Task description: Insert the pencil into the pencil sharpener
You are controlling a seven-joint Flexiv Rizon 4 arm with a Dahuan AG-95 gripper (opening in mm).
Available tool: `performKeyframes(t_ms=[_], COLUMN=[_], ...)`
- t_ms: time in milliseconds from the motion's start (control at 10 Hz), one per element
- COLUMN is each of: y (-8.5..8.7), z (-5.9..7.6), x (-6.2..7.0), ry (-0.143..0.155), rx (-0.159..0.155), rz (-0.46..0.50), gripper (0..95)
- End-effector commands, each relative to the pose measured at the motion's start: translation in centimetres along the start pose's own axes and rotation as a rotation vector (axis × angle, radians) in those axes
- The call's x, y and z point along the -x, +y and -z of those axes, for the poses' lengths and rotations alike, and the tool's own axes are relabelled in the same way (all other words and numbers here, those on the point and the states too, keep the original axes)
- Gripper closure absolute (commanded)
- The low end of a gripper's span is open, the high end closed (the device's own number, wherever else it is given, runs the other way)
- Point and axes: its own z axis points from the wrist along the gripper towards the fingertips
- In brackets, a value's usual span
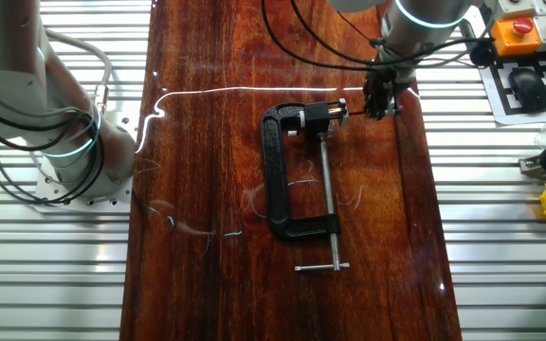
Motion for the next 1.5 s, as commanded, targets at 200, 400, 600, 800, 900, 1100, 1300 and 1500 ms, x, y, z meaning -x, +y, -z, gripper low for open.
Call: performKeyframes(t_ms=[200,400,600,800,900,1100,1300,1500], y=[0.1,0.4,-1.2,-2.8,-2.8,-2.8,-2.8,-2.8], z=[0.4,1.7,3.3,4.0,4.0,4.0,4.0,3.8], x=[0.0,0.1,0.3,0.1,0.1,0.1,0.1,0.1], ry=[-0.002,0.003,0.014,0.016,0.013,0.005,-0.006,-0.012], rx=[0.004,0.004,0.003,0.011,0.014,0.02,0.012,0.01], rz=[0.012,0.024,0.066,0.11,0.121,0.131,0.125,0.121], gripper=[57.0,57.0,95.0,95.0,95.0,95.0,95.0,95.0])
